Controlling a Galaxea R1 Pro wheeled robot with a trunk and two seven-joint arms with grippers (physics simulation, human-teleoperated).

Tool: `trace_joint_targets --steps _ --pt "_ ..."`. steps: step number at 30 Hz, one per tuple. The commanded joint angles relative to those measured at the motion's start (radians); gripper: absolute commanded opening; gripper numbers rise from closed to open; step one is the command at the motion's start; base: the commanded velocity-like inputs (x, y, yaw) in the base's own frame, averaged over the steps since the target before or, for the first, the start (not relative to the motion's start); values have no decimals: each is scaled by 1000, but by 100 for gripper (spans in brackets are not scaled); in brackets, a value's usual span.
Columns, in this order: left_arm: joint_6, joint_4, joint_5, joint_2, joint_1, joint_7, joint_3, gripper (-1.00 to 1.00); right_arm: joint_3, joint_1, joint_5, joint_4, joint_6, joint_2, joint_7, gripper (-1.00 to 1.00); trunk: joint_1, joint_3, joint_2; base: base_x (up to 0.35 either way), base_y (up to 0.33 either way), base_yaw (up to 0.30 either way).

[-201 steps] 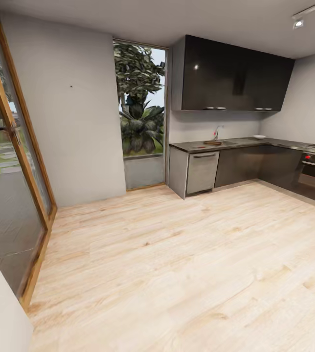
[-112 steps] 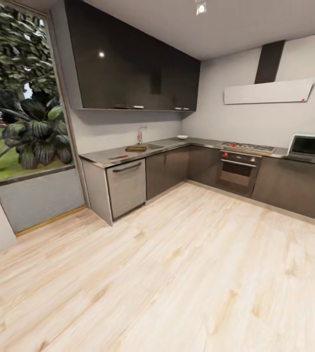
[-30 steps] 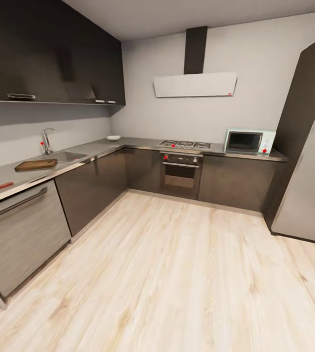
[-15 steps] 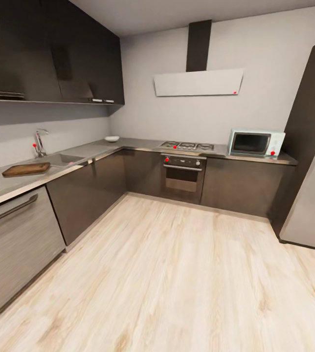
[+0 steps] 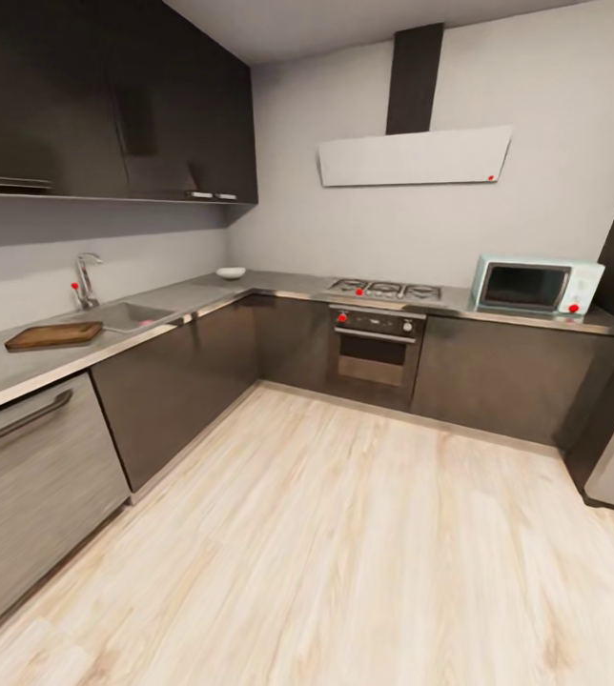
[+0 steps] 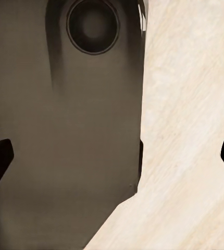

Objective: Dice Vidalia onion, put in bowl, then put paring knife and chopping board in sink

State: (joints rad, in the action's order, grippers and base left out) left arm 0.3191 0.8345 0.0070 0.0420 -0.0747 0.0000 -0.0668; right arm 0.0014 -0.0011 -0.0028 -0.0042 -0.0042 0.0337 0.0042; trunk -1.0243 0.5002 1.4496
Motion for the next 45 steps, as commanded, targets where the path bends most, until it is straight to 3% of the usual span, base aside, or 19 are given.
trace_joint_targets --steps 1,32,45 --pt "6 3 1 0 0 0 -1 100 0 0 0 0 0 0 0 100 -1 1 0 341 -91 6" --pt "6 2 1 0 0 0 -1 100 0 0 0 0 -1 0 0 100 -1 -10 0 341 -62 2" --pt "6 2 1 -1 0 0 -1 100 0 0 0 0 -1 0 0 100 -1 -10 0 342 0 115"
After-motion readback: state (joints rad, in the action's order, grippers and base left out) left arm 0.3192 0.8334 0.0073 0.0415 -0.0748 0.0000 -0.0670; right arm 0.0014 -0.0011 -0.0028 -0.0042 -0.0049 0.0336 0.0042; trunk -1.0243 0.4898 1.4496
